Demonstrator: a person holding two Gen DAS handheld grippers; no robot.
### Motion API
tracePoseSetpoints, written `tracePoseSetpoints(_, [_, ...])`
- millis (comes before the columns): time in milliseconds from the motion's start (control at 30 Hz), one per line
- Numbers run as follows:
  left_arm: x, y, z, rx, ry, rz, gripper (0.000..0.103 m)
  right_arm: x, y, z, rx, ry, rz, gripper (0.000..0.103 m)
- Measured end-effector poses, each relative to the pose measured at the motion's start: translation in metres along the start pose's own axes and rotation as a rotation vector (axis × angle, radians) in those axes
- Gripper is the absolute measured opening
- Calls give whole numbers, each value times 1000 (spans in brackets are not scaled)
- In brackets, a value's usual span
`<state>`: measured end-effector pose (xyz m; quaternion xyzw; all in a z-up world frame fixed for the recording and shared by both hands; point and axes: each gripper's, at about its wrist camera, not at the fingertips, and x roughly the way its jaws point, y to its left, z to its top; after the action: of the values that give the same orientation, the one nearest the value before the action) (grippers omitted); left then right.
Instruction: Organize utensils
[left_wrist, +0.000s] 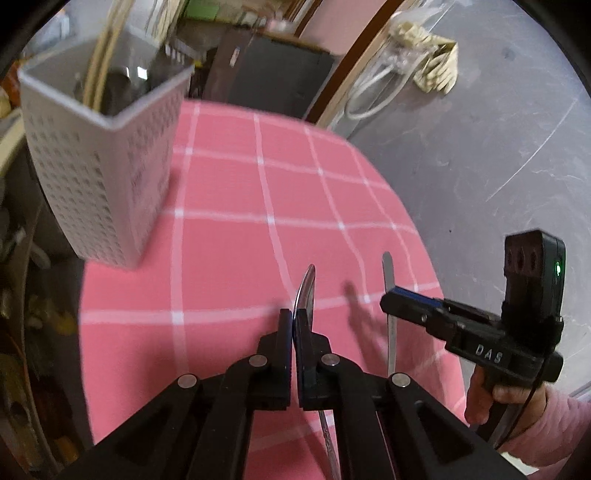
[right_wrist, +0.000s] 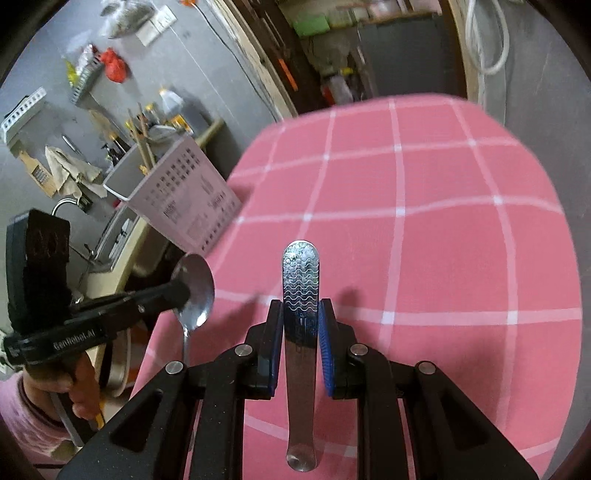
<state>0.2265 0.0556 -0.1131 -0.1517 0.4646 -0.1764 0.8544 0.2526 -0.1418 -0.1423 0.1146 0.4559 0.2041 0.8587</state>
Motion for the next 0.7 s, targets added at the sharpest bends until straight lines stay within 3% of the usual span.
tracePoseSetpoints(400, [-46, -4, 19, 63, -202, -2, 2, -38, 30, 3, -7, -264, 4, 16])
tracePoseSetpoints(467, [-50, -3, 24, 72, -219, 0, 2, -41, 35, 6, -19, -293, 4, 12])
tracePoseSetpoints(500, [-52, -2, 26, 75, -224, 2, 2, -42, 38, 7, -25, -302, 3, 1])
tracePoseSetpoints(700, [-57, -5, 30, 88, -233, -1, 2, -45, 50, 3, -34, -321, 1, 1])
